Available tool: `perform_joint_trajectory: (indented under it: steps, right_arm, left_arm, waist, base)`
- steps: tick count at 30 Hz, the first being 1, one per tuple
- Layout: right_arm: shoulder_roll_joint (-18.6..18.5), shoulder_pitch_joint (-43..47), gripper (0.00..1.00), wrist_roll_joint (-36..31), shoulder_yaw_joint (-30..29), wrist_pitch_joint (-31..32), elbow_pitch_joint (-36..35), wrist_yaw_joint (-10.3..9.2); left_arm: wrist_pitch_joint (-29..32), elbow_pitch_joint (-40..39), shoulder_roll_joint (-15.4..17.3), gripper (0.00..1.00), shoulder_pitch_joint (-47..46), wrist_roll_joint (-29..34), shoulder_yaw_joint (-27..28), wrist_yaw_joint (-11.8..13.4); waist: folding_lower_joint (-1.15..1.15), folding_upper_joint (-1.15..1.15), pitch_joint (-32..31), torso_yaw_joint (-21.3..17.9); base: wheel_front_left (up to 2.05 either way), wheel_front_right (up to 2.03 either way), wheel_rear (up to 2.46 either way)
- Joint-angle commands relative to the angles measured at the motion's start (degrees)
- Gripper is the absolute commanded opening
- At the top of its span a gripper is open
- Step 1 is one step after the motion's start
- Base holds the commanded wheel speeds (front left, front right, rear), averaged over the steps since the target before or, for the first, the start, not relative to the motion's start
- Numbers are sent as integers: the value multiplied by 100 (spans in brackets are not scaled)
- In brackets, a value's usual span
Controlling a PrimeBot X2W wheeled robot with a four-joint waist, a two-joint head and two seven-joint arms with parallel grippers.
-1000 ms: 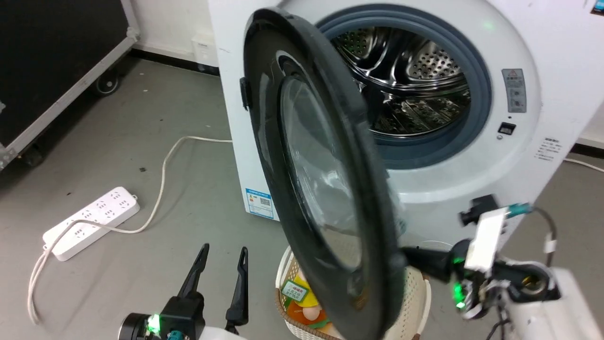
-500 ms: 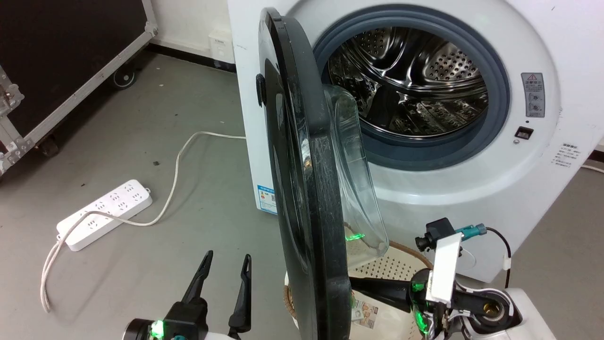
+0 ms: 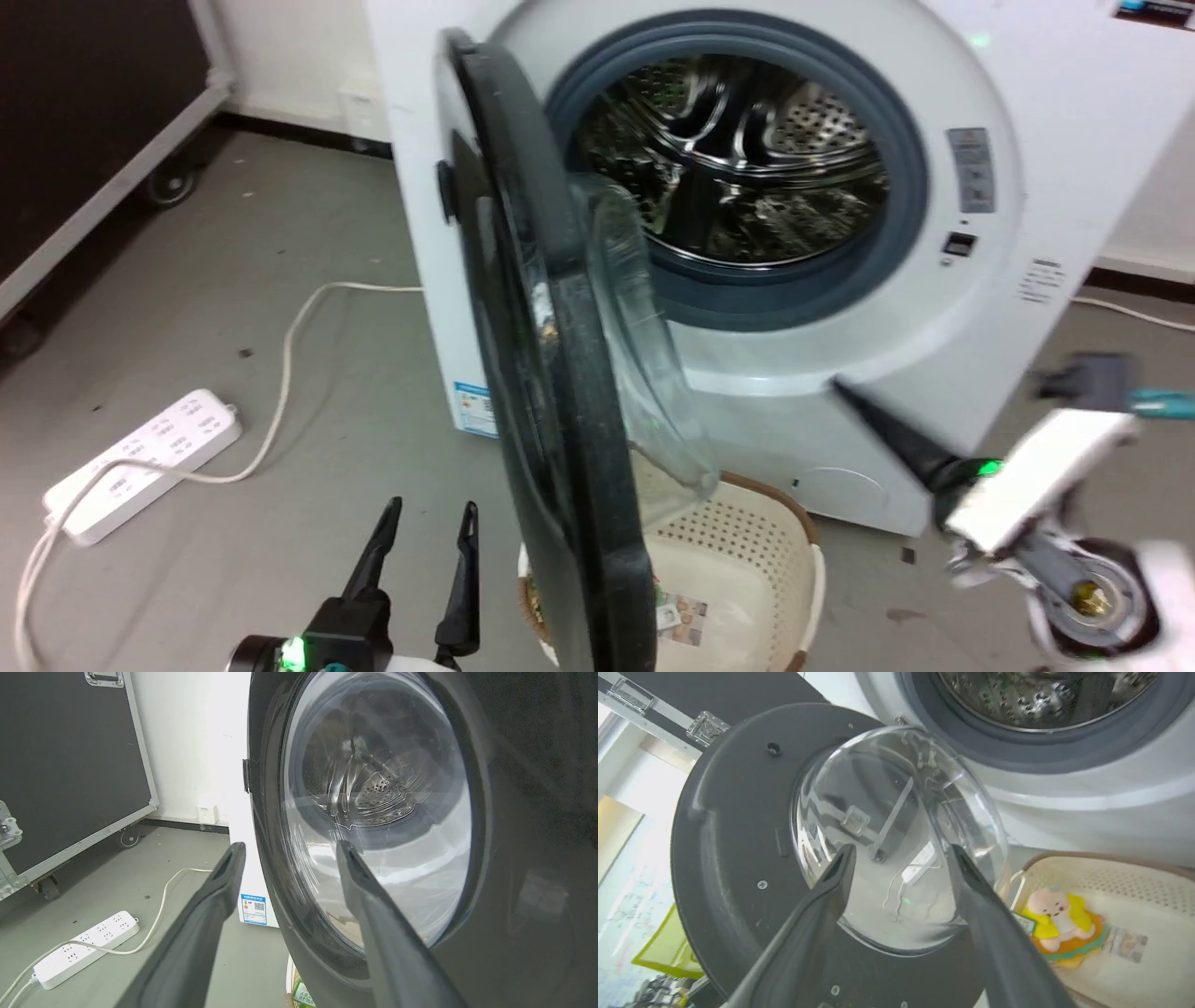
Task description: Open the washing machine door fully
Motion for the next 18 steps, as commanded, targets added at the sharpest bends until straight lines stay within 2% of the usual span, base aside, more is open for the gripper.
perform_joint_trajectory:
  steps: [1,3,4,5,8,13,18]
  right_arm:
    - [-109,138,100,-202,3,-200,-138,7]
    - [-431,331,100,-890,138,-921,-582,7]
    - [-734,567,100,-1591,224,-1709,-806,7]
    - [-873,681,100,-1940,278,-2105,-879,7]
    - [-1051,1084,100,-2984,125,-3195,-814,7]
    - [-567,1765,100,-4214,-384,-4284,-582,7]
    - [-1,2278,100,-4965,-684,-4637,-527,7]
  left_arm:
    - [-30,-19,10,100,37,-24,36,-11]
    - [-30,-27,11,100,29,-21,79,-43]
    - [-30,-45,18,100,45,-22,135,-72]
    - [-30,-57,24,100,58,-23,168,-87]
    - [-30,-105,42,100,130,-29,271,-129]
    - [-30,-190,70,100,308,-45,465,-205]
    - [-30,-295,70,100,468,-15,573,-300]
  waist:
    - [0,0,10,-125]
    - [0,0,18,-228]
    - [0,0,15,-334]
    - [0,0,15,-385]
    - [0,0,-2,-522]
    - [0,0,-22,-726]
    - [0,0,-43,-837]
  base:
    - [0,0,0]
    - [0,0,0]
    - [0,0,0]
    - [0,0,0]
    - [0,0,0]
    - [0,0,0]
    - [0,0,0]
